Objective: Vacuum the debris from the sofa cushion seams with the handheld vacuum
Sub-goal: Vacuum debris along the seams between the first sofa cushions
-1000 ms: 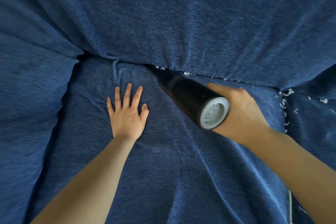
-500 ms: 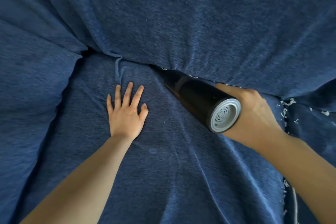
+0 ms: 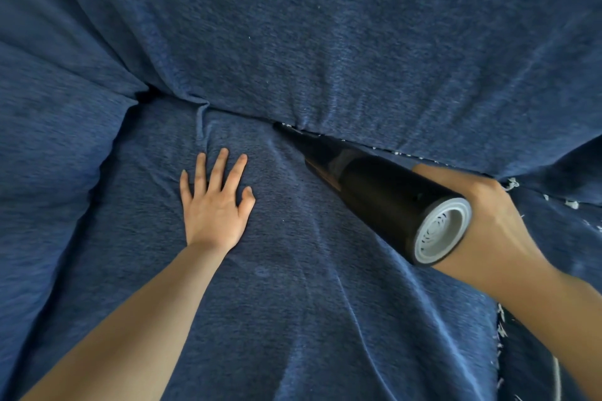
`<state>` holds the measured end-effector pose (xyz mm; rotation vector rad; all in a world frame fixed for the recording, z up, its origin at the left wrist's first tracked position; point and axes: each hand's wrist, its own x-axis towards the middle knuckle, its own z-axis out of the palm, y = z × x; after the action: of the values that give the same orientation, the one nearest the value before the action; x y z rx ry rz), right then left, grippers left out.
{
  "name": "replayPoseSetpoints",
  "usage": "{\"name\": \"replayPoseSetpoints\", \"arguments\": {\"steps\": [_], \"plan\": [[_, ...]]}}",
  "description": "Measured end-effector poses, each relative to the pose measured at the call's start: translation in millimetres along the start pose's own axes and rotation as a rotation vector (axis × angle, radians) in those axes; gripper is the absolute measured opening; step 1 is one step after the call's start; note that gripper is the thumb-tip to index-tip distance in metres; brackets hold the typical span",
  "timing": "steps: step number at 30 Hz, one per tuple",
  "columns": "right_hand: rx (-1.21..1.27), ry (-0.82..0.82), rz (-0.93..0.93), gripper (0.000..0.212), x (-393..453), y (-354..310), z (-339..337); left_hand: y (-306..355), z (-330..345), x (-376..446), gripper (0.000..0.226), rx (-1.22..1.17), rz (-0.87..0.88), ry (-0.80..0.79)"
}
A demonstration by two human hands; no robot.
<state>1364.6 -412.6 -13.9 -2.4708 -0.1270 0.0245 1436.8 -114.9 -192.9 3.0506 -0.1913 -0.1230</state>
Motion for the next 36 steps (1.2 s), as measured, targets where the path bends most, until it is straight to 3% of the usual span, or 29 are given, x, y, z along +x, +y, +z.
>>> {"name": "replayPoseSetpoints", "arguments": {"steps": [9, 17, 30, 36], "plan": [[-0.058, -0.004, -0.009, 0.024, 9.6, 3.0, 9.4, 7.7, -10.4, 2.5, 0.06, -0.027, -0.024, 0.006], [-0.062, -0.033, -0.034, 0.029, 10.7, 7.3, -5.6, 74.2, -8.6, 15.2, 0.066, -0.089, 0.062, -0.023], [0.049, -0.04, -0.087, 0.024, 9.0, 35.1, -6.7, 73.2, -0.4, 8.2, 0.067, -0.013, 0.077, -0.016], [0.005, -0.051, -0.009, 0.034, 16.9, 35.8, 2.2, 74.5, -0.1, 7.1, 0.069, 0.019, 0.076, -0.024]]}}
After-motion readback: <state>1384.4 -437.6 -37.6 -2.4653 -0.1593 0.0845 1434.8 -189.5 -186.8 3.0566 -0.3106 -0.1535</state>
